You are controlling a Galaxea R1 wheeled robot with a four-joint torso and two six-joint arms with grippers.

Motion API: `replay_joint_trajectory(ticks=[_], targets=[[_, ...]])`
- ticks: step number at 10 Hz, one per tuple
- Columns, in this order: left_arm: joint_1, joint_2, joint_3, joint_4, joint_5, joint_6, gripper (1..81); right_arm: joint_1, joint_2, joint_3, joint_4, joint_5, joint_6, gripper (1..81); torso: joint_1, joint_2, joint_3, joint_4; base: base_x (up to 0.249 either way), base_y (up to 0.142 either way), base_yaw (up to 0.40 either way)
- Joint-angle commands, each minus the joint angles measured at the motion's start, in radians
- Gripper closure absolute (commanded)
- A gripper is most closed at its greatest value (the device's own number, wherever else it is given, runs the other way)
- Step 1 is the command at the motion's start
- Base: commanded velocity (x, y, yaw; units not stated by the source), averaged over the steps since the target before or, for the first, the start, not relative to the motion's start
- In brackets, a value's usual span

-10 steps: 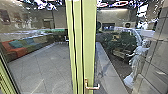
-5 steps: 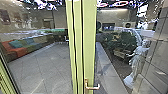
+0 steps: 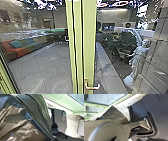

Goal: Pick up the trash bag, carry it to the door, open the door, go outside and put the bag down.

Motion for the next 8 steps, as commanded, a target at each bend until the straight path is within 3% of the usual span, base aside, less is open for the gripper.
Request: replay_joint_trajectory(ticks=[1, 8], targets=[[-0.056, -0.05, 0.038, -0.008, 0.068, 0.003, 81.1, 0.023, -0.296, 0.36, -0.002, 0.037, 0.002, 1.0, 0.0, 0.0, 0.0, 0.0, 0.0, 0.0, 0.0], [-0.056, -0.058, 0.038, -0.01, 0.071, -0.005, 81.1, 0.069, -0.66, 0.678, 0.005, 0.107, 0.012, 1.0, 0.0, 0.0, 0.0, 0.0, 0.0, 0.0, 0.0]])
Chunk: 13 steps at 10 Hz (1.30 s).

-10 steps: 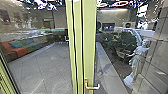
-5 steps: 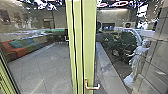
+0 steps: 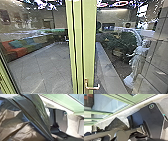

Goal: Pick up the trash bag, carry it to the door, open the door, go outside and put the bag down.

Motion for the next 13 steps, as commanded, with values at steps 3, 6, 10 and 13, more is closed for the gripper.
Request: replay_joint_trajectory(ticks=[3, 6, 10, 13], targets=[[-0.059, -0.02, 0.012, -0.024, 0.084, 0.0, 81.1, 0.178, -0.251, 0.281, 0.047, -0.01, 0.007, 1.0, 0.0, 0.0, 0.0, 0.0, 0.0, 0.0, 0.0], [-0.056, -0.006, 0.009, -0.023, 0.084, 0.0, 81.1, 0.305, -0.353, 0.374, 0.121, -0.028, 0.007, 1.0, 0.0, 0.0, 0.0, 0.0, 0.0, 0.0, 0.0], [-0.056, 0.002, 0.009, -0.023, 0.084, 0.0, 81.1, 0.505, -0.47, 0.487, 0.231, -0.157, 0.009, 1.0, 0.0, 0.0, 0.0, 0.0, 0.0, 0.0, 0.0], [-0.056, 0.006, 0.011, -0.021, 0.084, 0.0, 81.1, 0.771, -0.529, 0.522, 0.339, -0.442, 0.018, 1.0, 0.0, 0.0, 0.0, 0.0, 0.0, 0.0, 0.0]])
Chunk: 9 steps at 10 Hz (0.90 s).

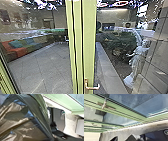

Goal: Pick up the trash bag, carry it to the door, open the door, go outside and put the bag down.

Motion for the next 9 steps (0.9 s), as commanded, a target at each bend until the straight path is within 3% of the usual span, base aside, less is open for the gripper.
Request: replay_joint_trajectory(ticks=[1, 3, 6, 9], targets=[[-0.059, -0.021, 0.01, -0.01, 0.076, 0.0, 81.1, 0.358, -0.127, 0.05, 0.109, -0.4, 0.039, 1.0, 0.0, 0.0, 0.0, 0.0, 0.0, 0.0, 0.0], [-0.059, -0.02, 0.01, -0.012, 0.076, 0.0, 81.1, 0.514, -0.14, 0.026, 0.094, -0.544, 0.131, 1.0, 0.0, 0.0, 0.0, 0.0, 0.0, 0.0, 0.0], [-0.059, -0.017, 0.01, -0.012, 0.076, 0.0, 81.1, 0.659, -0.086, -0.006, 0.068, -0.67, 0.26, 1.0, 0.0, 0.0, 0.0, 0.0, 0.0, 0.0, 0.0], [-0.059, -0.02, 0.01, -0.013, 0.072, 0.0, 81.1, 0.832, -0.002, 0.023, -0.136, -0.833, 0.574, 1.0, 0.0, 0.0, 0.0, 0.0, 0.0, 0.0, 0.0]])
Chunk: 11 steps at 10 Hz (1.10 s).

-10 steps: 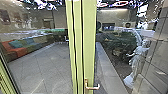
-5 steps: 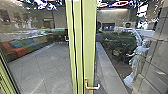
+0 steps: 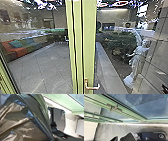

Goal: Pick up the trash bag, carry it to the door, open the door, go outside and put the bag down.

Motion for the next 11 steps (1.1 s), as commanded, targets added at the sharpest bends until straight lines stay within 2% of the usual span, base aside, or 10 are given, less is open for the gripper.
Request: replay_joint_trajectory(ticks=[1, 3, 6, 7, 11], targets=[[-0.059, -0.019, 0.011, -0.014, 0.071, 0.001, 81.1, 0.223, 0.037, 0.044, -0.18, -0.223, 0.329, 1.0, 0.0, 0.0, 0.0, 0.0, 0.0, 0.0, 0.0], [-0.061, -0.014, 0.011, -0.014, 0.068, 0.001, 81.1, 0.237, 0.054, 0.041, -0.194, -0.213, 0.403, 1.0, 0.0, 0.0, 0.0, 0.0, 0.0, 0.0, 0.0], [-0.062, -0.011, 0.011, -0.016, 0.066, -0.001, 81.1, 0.236, 0.158, 0.014, -0.244, -0.161, 0.523, 1.0, 0.0, 0.0, 0.0, 0.0, 0.0, 0.0, 0.0], [-0.062, -0.011, 0.011, -0.016, 0.066, -0.001, 81.1, 0.239, 0.207, -0.009, -0.26, -0.157, 0.54, 1.0, 0.0, 0.0, 0.0, 0.0, 0.0, 0.0, 0.0], [-0.062, -0.013, 0.01, -0.023, 0.065, -0.001, 81.1, 0.237, 0.329, -0.123, -0.275, -0.046, 0.549, 1.0, 0.0, 0.0, 0.0, 0.0, 0.0, 0.0, 0.0]])
